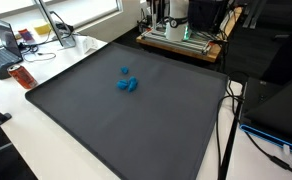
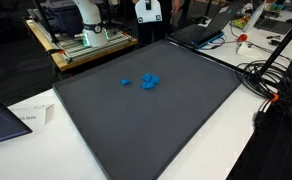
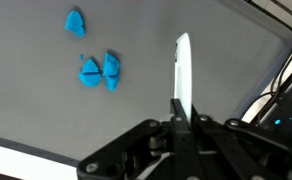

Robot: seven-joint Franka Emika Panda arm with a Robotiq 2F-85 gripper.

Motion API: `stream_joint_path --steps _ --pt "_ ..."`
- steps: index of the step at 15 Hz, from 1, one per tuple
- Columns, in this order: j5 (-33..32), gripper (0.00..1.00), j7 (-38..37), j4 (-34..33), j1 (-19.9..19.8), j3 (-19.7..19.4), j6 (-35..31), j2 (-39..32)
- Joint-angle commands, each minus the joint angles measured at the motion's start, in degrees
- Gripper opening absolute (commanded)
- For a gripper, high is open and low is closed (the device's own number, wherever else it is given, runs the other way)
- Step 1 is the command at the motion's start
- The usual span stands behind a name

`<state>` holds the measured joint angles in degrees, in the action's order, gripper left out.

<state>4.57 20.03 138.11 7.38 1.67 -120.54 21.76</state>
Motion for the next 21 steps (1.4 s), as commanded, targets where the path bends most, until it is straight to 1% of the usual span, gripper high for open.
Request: stream_joint_path --steps 1,3,7,8,9,10,12,13,14,15,16,17,19,21 --pt "1.91 0.01 8.67 3.37 1.3 -3.43 0.82 5.03" --pt "0.96 0.01 12.27 3.76 0.81 -5.28 0.96 5.82" --pt "1.05 0.01 23.13 3.5 0.41 -10.14 2.63 6.23" --pt "1.21 0.03 26.06 2.92 0.29 -11.18 3.56 5.91" --pt "1.88 0.29 28.61 2.38 0.18 -12.18 4.42 5.66" --pt "1.64 0.3 30.36 1.42 -0.27 -12.81 5.82 4.94" --pt "2.68 0.43 33.08 -1.21 -1.02 -14.44 7.74 3.04" --pt "3.62 0.51 34.22 -3.36 -1.35 -15.46 9.19 1.73" --pt "4.82 0.13 34.93 -4.89 -1.68 -16.24 9.67 0.87" --pt "5.84 0.12 35.88 -7.15 -2.18 -17.14 10.97 -0.71" --pt "3.62 0.35 33.41 -2.41 -2.98 -14.41 7.91 2.64" --pt "4.26 0.26 34.24 -3.95 -3.46 -14.99 8.83 1.76" --pt "4.82 0.13 35.01 -5.68 -3.92 -15.42 9.47 0.33" --pt "4.9 0.12 35.03 -6.13 -3.93 -15.33 9.51 -0.39"
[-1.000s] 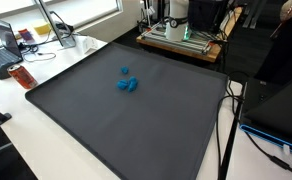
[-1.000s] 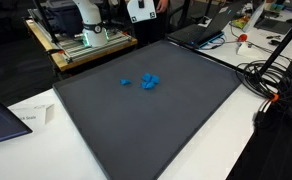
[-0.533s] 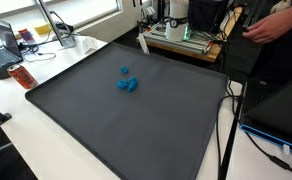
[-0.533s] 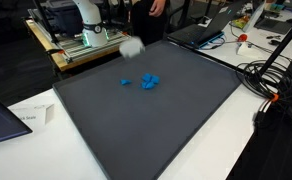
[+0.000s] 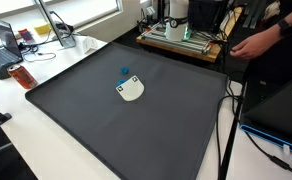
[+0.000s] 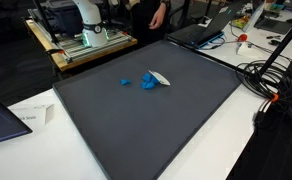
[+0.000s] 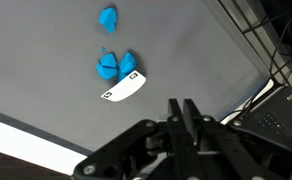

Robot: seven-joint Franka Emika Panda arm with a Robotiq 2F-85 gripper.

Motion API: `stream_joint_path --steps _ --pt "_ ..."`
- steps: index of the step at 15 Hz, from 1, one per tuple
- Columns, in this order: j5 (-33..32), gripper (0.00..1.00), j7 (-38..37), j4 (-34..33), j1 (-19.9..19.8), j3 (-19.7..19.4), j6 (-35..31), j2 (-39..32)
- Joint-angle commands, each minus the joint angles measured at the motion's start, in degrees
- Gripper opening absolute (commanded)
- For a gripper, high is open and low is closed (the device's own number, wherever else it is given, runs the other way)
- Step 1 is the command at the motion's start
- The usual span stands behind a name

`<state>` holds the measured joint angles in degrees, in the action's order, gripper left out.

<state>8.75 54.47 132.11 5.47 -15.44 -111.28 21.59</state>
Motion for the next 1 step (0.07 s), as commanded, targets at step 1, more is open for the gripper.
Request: stream_joint_path --steps 1 --pt "0.73 0.12 0.59 -0.21 -2.01 1.81 0.25 -0.41"
